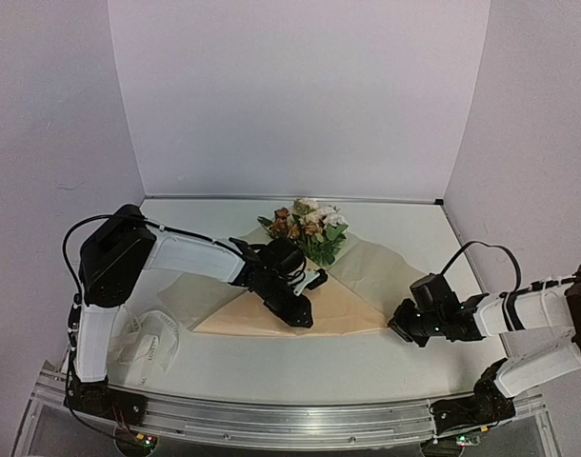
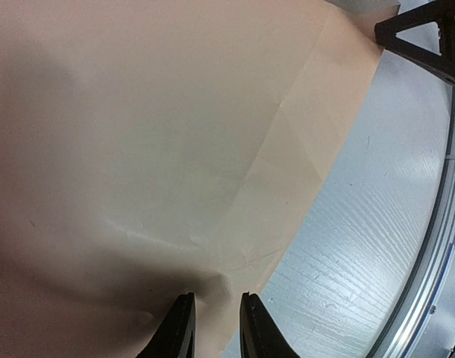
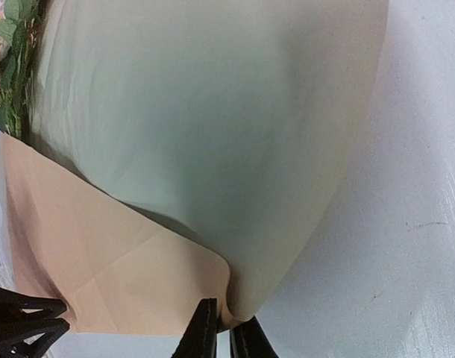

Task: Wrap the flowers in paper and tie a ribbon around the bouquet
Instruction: Pick up the one-fourth-folded wrapping paper from the center of the board, then press the fold line on the 1/4-folded wrapping paper.

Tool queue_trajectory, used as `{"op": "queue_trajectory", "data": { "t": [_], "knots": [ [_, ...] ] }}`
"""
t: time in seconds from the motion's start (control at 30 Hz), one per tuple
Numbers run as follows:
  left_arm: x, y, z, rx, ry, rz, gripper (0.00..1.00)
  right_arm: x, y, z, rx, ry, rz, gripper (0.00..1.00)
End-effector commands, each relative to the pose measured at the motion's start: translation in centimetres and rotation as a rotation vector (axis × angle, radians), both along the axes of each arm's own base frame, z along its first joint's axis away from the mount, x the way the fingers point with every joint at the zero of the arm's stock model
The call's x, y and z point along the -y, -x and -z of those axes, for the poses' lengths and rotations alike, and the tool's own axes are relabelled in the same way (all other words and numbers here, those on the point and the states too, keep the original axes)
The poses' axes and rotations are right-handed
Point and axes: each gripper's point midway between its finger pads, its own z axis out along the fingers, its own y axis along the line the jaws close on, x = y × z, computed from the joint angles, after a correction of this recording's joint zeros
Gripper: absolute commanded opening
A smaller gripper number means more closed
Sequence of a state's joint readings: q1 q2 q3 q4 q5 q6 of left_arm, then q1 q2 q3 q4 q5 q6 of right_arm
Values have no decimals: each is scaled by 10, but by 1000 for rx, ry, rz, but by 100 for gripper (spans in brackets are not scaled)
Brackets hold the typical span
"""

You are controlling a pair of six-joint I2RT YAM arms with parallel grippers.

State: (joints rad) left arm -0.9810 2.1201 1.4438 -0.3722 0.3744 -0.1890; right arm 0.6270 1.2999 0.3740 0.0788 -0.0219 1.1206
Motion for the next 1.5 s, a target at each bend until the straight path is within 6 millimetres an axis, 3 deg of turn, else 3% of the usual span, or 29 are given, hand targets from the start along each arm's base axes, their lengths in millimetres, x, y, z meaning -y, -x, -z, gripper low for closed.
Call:
{"op": "queue_trajectory", "data": {
  "t": [0.0,0.3,0.67,0.93,1.03,1.3,1.47],
  "knots": [
    [17,-6,-16,26,42,36,23,4,-9,-10,59,25,5,1],
    [43,-9,-24,57,73,113,23,-2,-12,-29,108,12,-39,0],
    [72,-4,-8,134,37,214,21,-16,-7,-54,118,-33,-123,0],
    [78,0,5,144,11,219,21,-30,1,-69,125,8,-263,0],
    [78,-3,-1,156,25,201,20,-32,7,-70,117,54,-327,0],
    [80,-14,-60,138,184,138,27,-13,26,-73,98,258,-483,0],
    [88,-14,-72,96,255,167,27,-14,29,-75,104,287,-522,0]
  ]
}}
